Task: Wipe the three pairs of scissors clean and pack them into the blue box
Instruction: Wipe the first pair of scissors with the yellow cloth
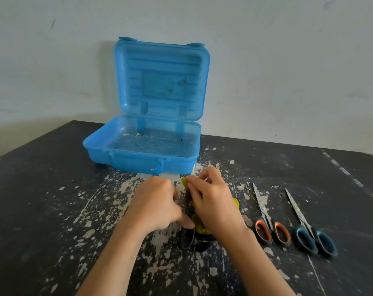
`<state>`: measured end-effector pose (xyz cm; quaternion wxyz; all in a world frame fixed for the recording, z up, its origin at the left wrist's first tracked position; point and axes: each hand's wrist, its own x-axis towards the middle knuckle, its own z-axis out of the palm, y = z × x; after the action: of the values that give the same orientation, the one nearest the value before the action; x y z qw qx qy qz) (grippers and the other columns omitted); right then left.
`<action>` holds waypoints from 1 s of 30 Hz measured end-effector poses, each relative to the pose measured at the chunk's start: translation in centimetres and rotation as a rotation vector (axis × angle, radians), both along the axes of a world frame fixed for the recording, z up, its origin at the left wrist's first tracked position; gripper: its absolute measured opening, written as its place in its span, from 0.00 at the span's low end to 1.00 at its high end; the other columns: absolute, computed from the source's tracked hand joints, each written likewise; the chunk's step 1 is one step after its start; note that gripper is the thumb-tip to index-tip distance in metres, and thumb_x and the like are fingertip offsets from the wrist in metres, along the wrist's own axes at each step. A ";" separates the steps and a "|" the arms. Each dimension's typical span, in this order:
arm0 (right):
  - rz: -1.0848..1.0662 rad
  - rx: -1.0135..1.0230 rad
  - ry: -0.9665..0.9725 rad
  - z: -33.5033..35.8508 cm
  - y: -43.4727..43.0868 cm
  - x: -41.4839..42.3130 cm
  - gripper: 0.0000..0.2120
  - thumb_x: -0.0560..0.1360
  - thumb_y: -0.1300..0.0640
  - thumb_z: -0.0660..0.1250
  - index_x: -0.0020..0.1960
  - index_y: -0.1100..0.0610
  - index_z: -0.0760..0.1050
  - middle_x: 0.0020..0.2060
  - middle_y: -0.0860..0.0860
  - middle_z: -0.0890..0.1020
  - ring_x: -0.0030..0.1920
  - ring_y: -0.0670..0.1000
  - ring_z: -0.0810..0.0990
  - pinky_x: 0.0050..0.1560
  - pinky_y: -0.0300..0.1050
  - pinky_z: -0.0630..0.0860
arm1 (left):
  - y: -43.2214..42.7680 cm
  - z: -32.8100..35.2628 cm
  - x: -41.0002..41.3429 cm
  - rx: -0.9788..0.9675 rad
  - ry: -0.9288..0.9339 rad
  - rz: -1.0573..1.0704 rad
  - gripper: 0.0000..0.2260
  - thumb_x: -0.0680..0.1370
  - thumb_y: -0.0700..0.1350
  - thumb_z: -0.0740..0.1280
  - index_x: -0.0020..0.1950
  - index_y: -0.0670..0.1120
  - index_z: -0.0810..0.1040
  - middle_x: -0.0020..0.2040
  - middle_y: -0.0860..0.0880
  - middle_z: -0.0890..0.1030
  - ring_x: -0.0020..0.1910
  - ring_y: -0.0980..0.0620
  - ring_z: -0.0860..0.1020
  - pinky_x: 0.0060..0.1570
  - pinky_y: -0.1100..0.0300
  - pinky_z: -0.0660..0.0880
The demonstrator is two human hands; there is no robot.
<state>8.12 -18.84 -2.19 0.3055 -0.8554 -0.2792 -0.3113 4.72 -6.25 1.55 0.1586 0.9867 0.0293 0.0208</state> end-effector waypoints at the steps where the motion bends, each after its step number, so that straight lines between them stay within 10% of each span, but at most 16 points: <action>1: -0.018 -0.014 0.004 0.2 0.1 0.1 0.09 0.72 0.62 0.62 0.40 0.65 0.79 0.37 0.57 0.72 0.31 0.53 0.70 0.27 0.45 0.71 | -0.1 0.1 0.0 0.009 0.002 -0.001 0.26 0.54 0.64 0.78 0.36 0.43 0.79 0.35 0.49 0.80 0.36 0.51 0.78 0.36 0.57 0.74; 9: -0.162 0.002 0.271 0.9 -1.1 2.8 0.13 0.78 0.61 0.58 0.40 0.66 0.76 0.39 0.55 0.69 0.38 0.56 0.71 0.37 0.44 0.66 | -0.6 -0.3 0.2 -0.063 0.074 -0.033 0.30 0.58 0.61 0.78 0.51 0.42 0.82 0.41 0.49 0.81 0.40 0.52 0.79 0.39 0.60 0.75; 14: -0.157 0.224 0.217 1.9 -1.7 1.8 0.08 0.76 0.60 0.63 0.45 0.60 0.81 0.39 0.54 0.74 0.39 0.49 0.72 0.37 0.36 0.65 | 0.1 -0.6 0.2 -0.112 0.088 -0.021 0.26 0.57 0.61 0.78 0.44 0.44 0.80 0.40 0.53 0.78 0.39 0.54 0.78 0.40 0.60 0.76; 22: 0.094 -0.154 0.103 0.6 -0.2 -0.5 0.10 0.73 0.60 0.61 0.41 0.62 0.79 0.39 0.56 0.72 0.35 0.54 0.72 0.34 0.46 0.73 | -0.2 -0.2 0.0 -0.050 0.004 -0.010 0.22 0.55 0.60 0.79 0.29 0.44 0.76 0.24 0.53 0.73 0.25 0.55 0.70 0.27 0.62 0.66; 30: -0.207 0.021 0.316 1.5 -1.6 4.4 0.14 0.78 0.62 0.58 0.37 0.67 0.75 0.40 0.57 0.72 0.39 0.56 0.71 0.34 0.44 0.66 | -0.3 -0.4 0.1 -0.088 0.063 -0.078 0.25 0.57 0.63 0.77 0.44 0.46 0.80 0.41 0.52 0.80 0.37 0.54 0.75 0.42 0.58 0.77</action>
<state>12.56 -20.47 -0.74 0.3207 -0.9147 -0.1348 -0.2057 4.84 -6.53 1.18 0.2014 0.9793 -0.0034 -0.0177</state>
